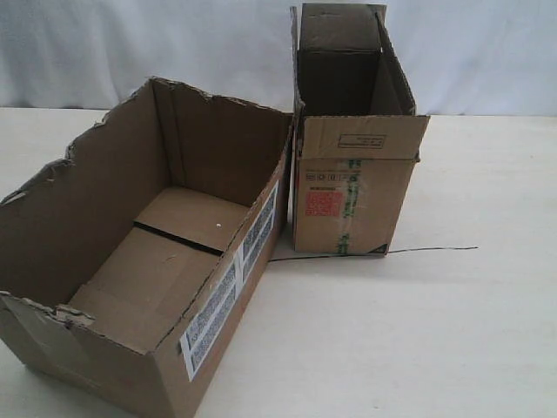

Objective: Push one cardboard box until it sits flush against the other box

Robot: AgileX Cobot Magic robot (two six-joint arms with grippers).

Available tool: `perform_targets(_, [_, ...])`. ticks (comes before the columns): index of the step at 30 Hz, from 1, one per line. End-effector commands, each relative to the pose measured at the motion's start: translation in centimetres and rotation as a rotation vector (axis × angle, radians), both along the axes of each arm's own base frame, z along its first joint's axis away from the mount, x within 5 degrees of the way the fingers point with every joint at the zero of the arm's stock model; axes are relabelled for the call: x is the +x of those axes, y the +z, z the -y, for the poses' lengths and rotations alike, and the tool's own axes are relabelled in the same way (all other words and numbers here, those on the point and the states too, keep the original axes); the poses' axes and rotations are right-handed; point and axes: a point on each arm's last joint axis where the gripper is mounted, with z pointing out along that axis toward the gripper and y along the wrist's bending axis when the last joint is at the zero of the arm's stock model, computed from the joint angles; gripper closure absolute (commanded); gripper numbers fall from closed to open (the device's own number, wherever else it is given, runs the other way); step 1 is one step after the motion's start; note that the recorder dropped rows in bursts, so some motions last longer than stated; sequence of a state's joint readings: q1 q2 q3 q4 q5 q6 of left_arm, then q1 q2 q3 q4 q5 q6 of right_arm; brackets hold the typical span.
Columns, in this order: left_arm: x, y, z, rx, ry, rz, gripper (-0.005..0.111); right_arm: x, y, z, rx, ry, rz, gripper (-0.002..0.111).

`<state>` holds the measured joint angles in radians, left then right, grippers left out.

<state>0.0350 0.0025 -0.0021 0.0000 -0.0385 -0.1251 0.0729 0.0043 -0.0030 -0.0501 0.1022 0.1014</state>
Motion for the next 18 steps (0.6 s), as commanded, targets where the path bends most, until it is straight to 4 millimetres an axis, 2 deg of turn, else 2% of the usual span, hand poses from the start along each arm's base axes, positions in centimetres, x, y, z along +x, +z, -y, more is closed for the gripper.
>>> perform_targets(1, [-0.1,0.3,0.0,-0.122,-0.016,0.050,0.107,0.0,-0.1,0.0,-0.009,-0.002,0.001,0.103])
perform_targets(4, [-0.1,0.6,0.0,-0.165,-0.022,0.042,0.107,0.0,-0.1,0.0,-0.009,-0.002,0.001,0.103])
perform_targets(8, [-0.8,3.3,0.1,-0.181,-0.028,0.027,0.107,0.0,-0.1,0.0,-0.009,-0.002,0.001,0.103])
perform_targets(12, [-0.2,5.5,0.1,-0.184,-0.022,-0.095,0.107,0.0,-0.1,0.0,-0.009,-0.002,0.001,0.103])
perform_targets(14, [0.4,7.0,0.2,-0.147,-0.023,-0.187,0.107,0.0,-0.1,0.0,-0.009,-0.002,0.001,0.103])
perform_targets(18, [1.8,10.8,0.4,0.052,-0.056,-0.384,0.107,0.0,-0.1,0.0,-0.009,-0.002,0.001,0.103])
